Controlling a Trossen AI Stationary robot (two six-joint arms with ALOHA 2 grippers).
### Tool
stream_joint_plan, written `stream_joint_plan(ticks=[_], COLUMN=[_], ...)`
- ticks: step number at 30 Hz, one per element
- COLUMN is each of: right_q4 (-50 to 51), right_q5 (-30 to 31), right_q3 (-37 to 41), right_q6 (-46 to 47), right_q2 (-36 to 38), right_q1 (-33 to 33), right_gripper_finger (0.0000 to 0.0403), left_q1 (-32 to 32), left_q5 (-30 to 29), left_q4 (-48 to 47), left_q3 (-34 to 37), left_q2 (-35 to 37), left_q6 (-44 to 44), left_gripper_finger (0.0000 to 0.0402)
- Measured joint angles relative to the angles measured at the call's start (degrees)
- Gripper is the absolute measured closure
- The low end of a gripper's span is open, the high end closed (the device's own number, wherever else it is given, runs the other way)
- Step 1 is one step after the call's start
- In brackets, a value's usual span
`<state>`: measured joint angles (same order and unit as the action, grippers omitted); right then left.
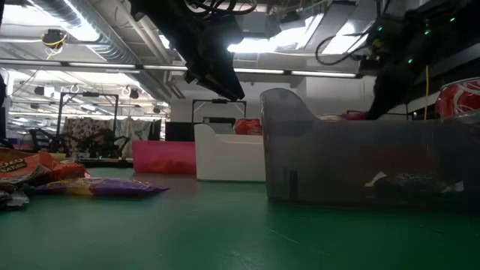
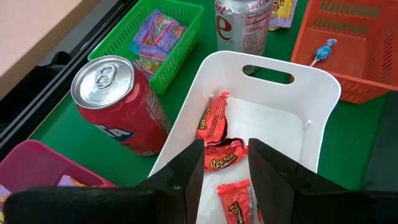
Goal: Sort candy
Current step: Put the red candy into the dark green bin
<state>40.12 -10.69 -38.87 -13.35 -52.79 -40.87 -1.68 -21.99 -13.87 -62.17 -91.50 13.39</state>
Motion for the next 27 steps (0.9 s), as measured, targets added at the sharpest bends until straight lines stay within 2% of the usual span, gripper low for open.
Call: stream_joint_plan(ticks=[8, 12, 17, 21, 27], right_q4=[0.4, 0.1, -5.9, -11.2, -12.1], right_q5=[-11.3, -13.1, -12.7, -8.2, -0.8], right_q3=[0.0, 0.0, 0.0, -0.1, -0.1], right_q6=[6.2, 9.6, 13.8, 17.2, 26.8], right_q2=[8.5, 10.7, 10.6, 9.7, 9.4], right_q1=[0.0, 2.8, 13.5, 24.6, 39.8], right_gripper_finger=[0.0403, 0.0403, 0.0403, 0.0403, 0.0403], left_q1=[0.0, 0.0, 0.0, 0.0, 0.0], left_q5=[0.0, 0.0, 0.0, 0.0, 0.0], left_q4=[0.0, 0.0, 0.0, 0.0, 0.0], left_q3=[0.0, 0.0, 0.0, 0.0, 0.0], left_q2=[0.0, 0.0, 0.0, 0.0, 0.0], left_q6=[0.0, 0.0, 0.1, 0.1, 0.1], left_gripper_finger=[0.0288, 0.0288, 0.0288, 0.0288, 0.0288])
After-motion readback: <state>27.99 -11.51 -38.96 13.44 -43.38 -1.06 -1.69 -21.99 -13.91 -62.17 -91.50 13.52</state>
